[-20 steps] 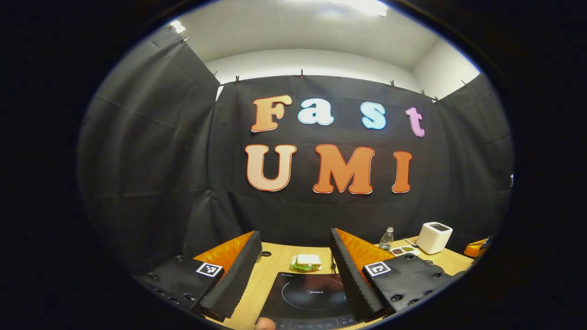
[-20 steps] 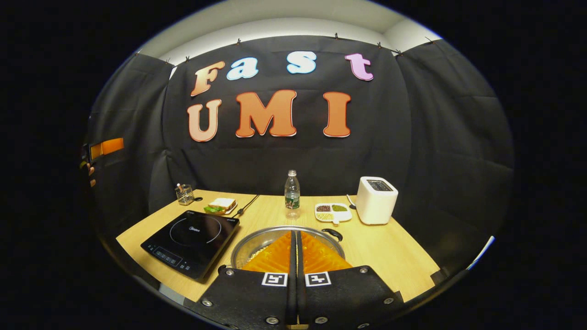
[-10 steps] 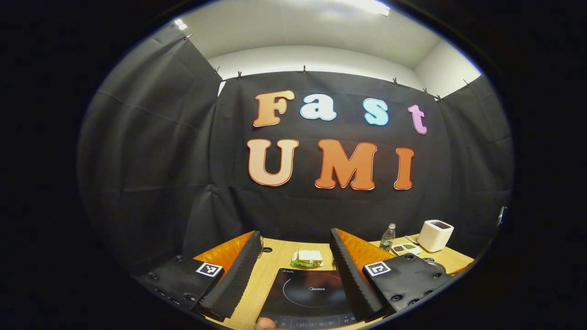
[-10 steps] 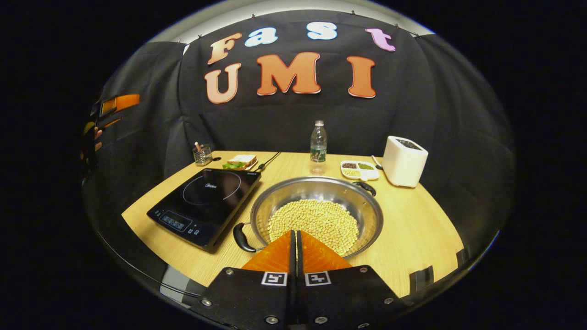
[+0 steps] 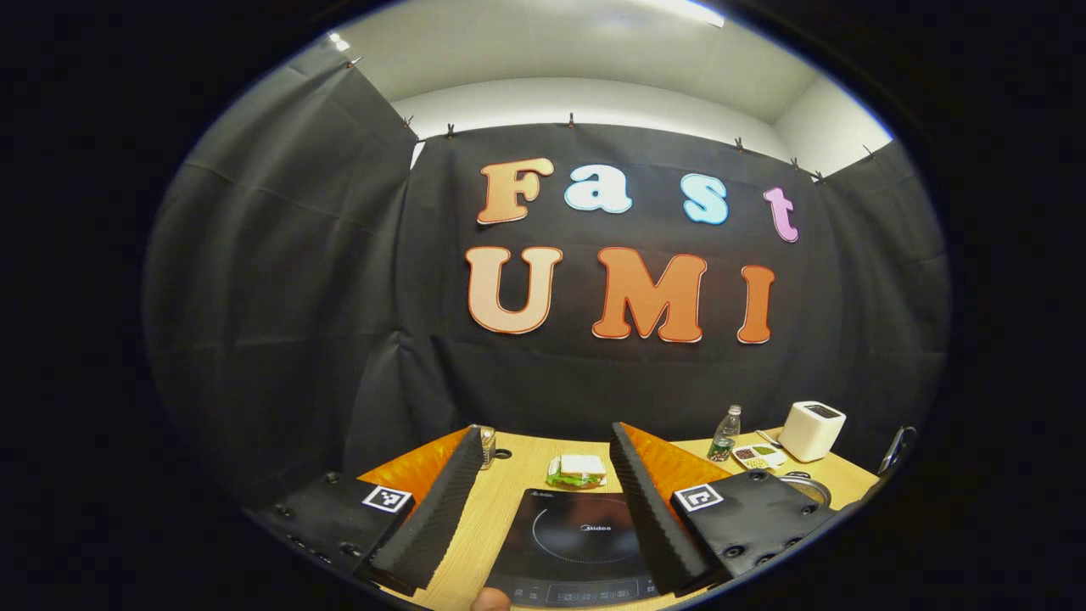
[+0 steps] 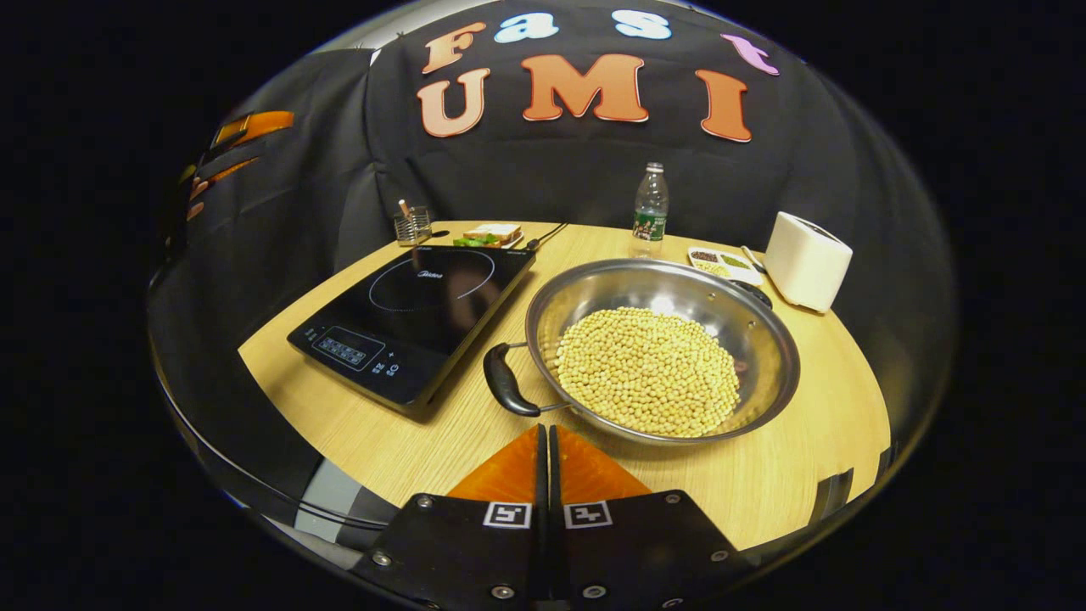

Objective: First push the handle of the pot to place it horizontally, then grasp the pot with both hands and set it on the induction cooktop.

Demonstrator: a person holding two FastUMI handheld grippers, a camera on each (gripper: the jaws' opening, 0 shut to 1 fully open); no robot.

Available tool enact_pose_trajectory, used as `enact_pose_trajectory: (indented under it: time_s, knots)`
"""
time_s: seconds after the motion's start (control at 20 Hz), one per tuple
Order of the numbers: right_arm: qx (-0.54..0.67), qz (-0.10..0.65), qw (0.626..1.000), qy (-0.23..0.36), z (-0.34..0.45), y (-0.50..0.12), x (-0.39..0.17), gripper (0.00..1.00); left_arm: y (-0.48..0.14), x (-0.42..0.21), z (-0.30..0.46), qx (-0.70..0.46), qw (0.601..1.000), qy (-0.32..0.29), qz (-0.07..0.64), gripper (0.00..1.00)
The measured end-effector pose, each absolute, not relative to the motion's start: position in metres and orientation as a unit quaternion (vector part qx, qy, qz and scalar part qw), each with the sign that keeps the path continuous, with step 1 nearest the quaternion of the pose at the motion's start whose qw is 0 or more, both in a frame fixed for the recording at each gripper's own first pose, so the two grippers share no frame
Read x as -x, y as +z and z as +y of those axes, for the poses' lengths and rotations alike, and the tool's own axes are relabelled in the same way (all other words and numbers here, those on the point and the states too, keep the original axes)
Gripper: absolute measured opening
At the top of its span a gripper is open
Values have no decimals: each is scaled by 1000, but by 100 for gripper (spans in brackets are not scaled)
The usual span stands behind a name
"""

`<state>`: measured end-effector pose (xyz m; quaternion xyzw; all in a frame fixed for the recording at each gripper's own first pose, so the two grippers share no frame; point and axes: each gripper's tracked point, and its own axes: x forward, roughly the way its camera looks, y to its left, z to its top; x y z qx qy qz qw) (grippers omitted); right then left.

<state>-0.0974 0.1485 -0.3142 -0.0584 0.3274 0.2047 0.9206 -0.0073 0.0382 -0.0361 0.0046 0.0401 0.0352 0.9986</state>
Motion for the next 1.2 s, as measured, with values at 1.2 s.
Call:
enact_pose_trajectory:
  time_s: [1.2]
  knots:
    - [-41, 353, 914, 195, 218, -331, 55, 0, -41, 13, 51, 1, 999, 34, 41, 97]
